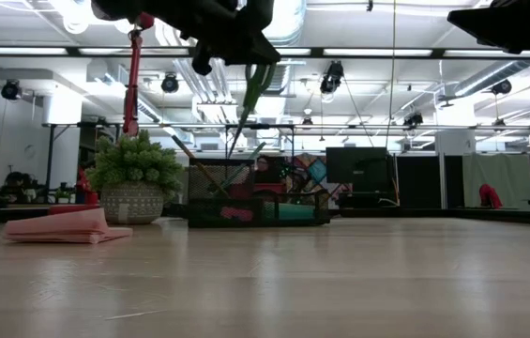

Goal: Pick and place office supplies into organizer
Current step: Put the green scissors into the desk organizer

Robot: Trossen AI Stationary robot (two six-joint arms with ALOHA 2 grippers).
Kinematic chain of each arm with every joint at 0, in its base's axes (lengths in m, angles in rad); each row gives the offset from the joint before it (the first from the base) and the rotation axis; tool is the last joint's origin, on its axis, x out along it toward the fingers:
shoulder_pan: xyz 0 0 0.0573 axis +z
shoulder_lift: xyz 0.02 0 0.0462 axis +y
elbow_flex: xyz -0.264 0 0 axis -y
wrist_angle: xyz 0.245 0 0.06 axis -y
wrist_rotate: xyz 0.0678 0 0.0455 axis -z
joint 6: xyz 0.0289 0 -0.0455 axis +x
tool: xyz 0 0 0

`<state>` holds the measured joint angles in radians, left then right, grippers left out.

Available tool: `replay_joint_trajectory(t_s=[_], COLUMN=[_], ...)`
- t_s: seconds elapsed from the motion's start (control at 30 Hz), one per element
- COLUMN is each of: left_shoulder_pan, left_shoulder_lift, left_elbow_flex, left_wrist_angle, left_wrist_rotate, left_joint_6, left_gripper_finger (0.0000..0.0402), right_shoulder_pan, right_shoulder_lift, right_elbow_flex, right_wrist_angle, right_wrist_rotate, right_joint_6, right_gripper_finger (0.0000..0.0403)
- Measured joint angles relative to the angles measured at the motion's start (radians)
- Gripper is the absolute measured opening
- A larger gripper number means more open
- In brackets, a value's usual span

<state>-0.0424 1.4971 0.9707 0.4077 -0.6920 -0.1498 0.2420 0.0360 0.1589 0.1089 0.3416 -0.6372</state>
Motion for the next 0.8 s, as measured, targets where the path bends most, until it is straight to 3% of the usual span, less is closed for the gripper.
replay_joint_trajectory(t_s=[0.2, 0.8], left_shoulder_pan=[-0.001, 0.004], left_shoulder_lift=[0.000, 0.000], left_elbow_flex=[-0.045, -0.168], left_wrist_angle=[-0.008, -0.006], left_wrist_rotate=[-0.085, -0.153], left_joint_6=[-0.028, -0.230], left_gripper_finger=[0.0002, 0.0002], right_shoulder_pan=[0.000, 0.000], right_shoulder_lift=[0.000, 0.000], right_elbow_flex=[0.000, 0.000], right_wrist_angle=[0.000, 0.000], right_wrist_rotate=[0.000, 0.000], right_joint_6=[0.001, 0.000], right_gripper_finger=[0.0009, 0.0009])
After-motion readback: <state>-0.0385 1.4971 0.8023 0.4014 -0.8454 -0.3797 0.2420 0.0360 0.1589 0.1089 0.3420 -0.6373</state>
